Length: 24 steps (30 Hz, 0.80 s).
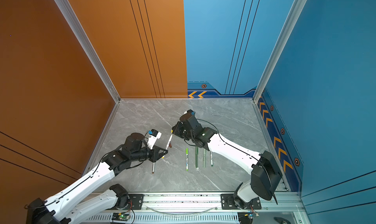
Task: Insert the pens into the pen caps
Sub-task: 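Lower the yellow cap onto the pen tip and press down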
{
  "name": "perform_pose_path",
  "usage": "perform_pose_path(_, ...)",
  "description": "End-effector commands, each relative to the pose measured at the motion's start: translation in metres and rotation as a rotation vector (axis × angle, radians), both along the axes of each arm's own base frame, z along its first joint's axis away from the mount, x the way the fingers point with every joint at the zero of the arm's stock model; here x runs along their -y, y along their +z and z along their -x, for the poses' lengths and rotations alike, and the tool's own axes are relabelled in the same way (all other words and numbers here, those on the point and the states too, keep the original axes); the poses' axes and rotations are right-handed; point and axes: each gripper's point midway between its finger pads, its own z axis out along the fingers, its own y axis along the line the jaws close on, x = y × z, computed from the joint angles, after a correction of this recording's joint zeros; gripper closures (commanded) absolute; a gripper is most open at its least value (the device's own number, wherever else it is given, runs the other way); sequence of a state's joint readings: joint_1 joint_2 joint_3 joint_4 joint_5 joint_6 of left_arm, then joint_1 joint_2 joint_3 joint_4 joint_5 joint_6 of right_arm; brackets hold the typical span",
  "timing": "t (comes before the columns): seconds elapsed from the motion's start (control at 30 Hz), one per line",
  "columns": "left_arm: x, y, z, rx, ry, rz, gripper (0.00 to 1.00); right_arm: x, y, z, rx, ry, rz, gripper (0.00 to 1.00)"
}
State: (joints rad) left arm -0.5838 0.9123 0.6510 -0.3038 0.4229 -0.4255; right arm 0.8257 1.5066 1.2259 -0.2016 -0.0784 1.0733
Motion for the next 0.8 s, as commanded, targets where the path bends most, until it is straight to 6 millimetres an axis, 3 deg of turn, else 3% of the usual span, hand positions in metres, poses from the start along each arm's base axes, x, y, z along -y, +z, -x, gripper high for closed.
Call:
perform_pose_path(0.0, 0.001, 0.009, -0.002, 0.031, -0.005, -0.002, 1.0, 0.004, -0.007, 0.006, 0.003, 0.017, 0.057, 1.0)
perform_pose_path(0.77, 0.001, 0.01, -0.003, 0.03, 0.001, -0.001, 1.0, 0.004, -0.002, 0.019, 0.019, 0.064, 0.057, 1.0)
